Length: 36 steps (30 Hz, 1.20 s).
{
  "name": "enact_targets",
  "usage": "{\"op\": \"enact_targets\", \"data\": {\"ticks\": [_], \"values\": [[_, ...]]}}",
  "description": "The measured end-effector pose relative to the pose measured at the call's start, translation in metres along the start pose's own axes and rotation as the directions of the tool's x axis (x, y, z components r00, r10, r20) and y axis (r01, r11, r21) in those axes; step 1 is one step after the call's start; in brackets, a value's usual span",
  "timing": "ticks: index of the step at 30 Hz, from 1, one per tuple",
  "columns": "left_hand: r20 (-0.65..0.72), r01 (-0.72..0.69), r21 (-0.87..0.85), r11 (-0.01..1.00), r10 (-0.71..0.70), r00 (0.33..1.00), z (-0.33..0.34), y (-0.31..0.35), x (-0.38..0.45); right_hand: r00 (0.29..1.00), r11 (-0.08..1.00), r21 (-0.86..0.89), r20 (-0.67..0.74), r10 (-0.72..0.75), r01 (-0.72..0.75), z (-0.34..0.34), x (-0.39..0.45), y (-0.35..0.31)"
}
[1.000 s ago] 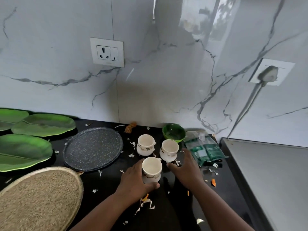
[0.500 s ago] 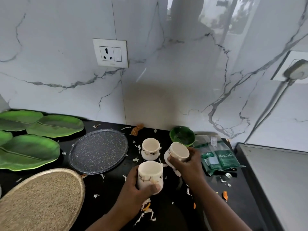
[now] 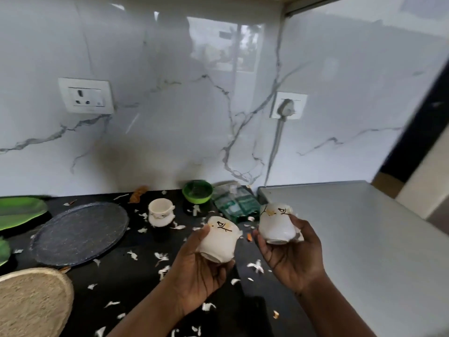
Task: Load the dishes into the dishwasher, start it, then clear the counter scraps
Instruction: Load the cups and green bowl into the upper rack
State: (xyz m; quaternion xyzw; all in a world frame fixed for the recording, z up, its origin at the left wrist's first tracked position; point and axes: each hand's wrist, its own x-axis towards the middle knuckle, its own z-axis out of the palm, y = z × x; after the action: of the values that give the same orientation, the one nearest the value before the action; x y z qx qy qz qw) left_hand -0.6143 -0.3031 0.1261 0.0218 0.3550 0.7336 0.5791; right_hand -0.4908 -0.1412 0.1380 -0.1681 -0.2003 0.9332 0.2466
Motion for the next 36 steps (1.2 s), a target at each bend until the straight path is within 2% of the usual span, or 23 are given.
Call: {"op": "enact_targets", "data": {"ticks": [3, 6, 10, 12, 16, 19, 22, 24, 26, 28, 30, 32, 34, 36], "values": [[0.047, 0.123, 0.071, 0.99, -0.126, 0.991, 0.023, -0.03, 0.008, 0.994, 0.998, -0.052, -0.104, -0.035, 0.03, -0.026, -0.049, -0.03], [0.094, 0.235, 0.189, 0.953, -0.256, 0.962, 0.054, -0.064, 0.016, 0.977, 0.987, -0.084, -0.15, -0.15, 0.138, -0.052, -0.098, -0.064], [0.159, 0.304, 0.31, 0.901, -0.365, 0.917, 0.097, -0.116, 0.028, 0.888, 0.941, -0.148, -0.314, -0.336, 0.303, -0.098, -0.159, -0.105], [0.192, 0.334, 0.373, 0.866, -0.425, 0.885, 0.12, -0.152, 0.037, 0.839, 0.924, -0.155, -0.387, -0.384, 0.351, -0.132, -0.191, -0.124], [0.159, 0.376, 0.528, 0.762, -0.524, 0.837, 0.168, -0.239, 0.055, 0.786, 0.921, -0.138, -0.484, -0.384, 0.364, -0.2, -0.26, -0.154], [0.107, 0.335, 0.669, 0.664, -0.531, 0.84, 0.2, -0.316, 0.065, 0.722, 0.948, -0.1, -0.625, -0.297, 0.303, -0.259, -0.308, -0.171], [0.078, 0.159, 0.862, 0.482, -0.435, 0.897, 0.218, -0.4, 0.084, 0.599, 0.968, -0.169, -0.762, -0.246, 0.183, -0.322, -0.344, -0.177], [0.062, 0.051, 0.954, 0.294, -0.363, 0.93, 0.218, -0.441, 0.099, 0.506, 0.958, -0.285, -0.822, -0.262, 0.033, -0.356, -0.359, -0.175], [0.01, 0.012, 0.997, 0.071, -0.304, 0.953, 0.212, -0.472, 0.114, 0.451, 0.912, -0.38, -0.848, -0.277, -0.156, -0.388, -0.369, -0.172], [-0.027, -0.012, 0.99, -0.144, -0.265, 0.964, 0.198, -0.489, 0.127, 0.428, 0.864, -0.406, -0.866, -0.26, -0.297, -0.41, -0.372, -0.167], [-0.064, -0.005, 0.965, -0.261, -0.252, 0.966, 0.183, -0.502, 0.142, 0.419, 0.772, -0.481, -0.855, -0.306, -0.416, -0.428, -0.37, -0.16], [-0.082, -0.01, 0.936, -0.352, -0.245, 0.966, 0.169, -0.512, 0.157, 0.432, 0.589, -0.571, -0.82, -0.375, -0.572, -0.442, -0.366, -0.151], [-0.097, -0.013, 0.901, -0.434, -0.231, 0.968, 0.159, -0.519, 0.173, 0.455, 0.463, -0.602, -0.797, -0.397, -0.65, -0.451, -0.36, -0.144], [-0.108, -0.031, 0.848, -0.529, -0.23, 0.967, 0.152, -0.53, 0.188, 0.475, 0.39, -0.605, -0.792, -0.383, -0.695, -0.46, -0.35, -0.139]]}}
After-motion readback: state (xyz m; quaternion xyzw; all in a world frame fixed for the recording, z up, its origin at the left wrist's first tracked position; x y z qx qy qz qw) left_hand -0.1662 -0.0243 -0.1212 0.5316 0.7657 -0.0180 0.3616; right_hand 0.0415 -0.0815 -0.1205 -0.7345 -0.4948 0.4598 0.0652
